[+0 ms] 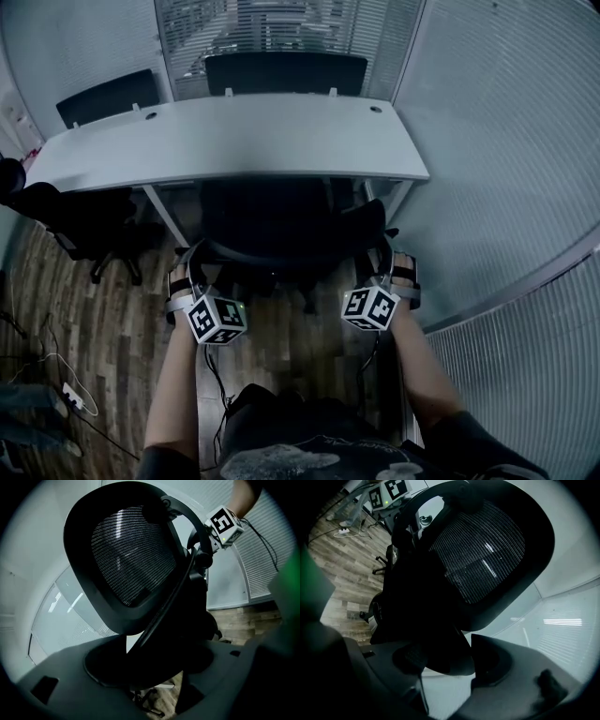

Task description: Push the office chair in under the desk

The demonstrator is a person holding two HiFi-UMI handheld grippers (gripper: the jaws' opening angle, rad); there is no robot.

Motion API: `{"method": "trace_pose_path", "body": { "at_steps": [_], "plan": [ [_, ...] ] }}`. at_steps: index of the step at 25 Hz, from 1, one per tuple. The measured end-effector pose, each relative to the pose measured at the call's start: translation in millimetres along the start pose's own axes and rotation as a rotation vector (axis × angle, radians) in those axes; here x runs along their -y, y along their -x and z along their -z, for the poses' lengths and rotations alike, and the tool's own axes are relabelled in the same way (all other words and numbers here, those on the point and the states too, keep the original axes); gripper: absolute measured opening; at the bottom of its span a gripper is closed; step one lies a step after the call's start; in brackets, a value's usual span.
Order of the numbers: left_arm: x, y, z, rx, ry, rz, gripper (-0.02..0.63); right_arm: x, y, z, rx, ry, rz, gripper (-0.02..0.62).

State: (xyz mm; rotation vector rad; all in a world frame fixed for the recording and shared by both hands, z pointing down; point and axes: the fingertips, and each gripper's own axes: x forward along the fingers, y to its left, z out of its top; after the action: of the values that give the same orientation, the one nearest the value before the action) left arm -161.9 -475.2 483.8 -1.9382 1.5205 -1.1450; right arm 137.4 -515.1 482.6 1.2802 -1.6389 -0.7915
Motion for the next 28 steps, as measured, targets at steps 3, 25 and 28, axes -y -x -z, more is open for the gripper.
{"method": "trace_pose_path", "body": {
  "at_steps": [3, 25, 28],
  "plan": [
    [-6, -19, -3, 0.006, -0.001, 0.007, 0.319, 6, -19, -1, -0.005, -0.003, 0.003, 0.258],
    [-69, -180, -11, 0.091, -0.04, 0.048, 0.314, 34, -169, -22, -0.11, -0.024, 0.032, 0.258],
    [-78, -197, -8, 0.1, -0.039, 0.052, 0.314, 35, -185, -27, -0.127, -0.027, 0.032, 0.258]
  ]
}}
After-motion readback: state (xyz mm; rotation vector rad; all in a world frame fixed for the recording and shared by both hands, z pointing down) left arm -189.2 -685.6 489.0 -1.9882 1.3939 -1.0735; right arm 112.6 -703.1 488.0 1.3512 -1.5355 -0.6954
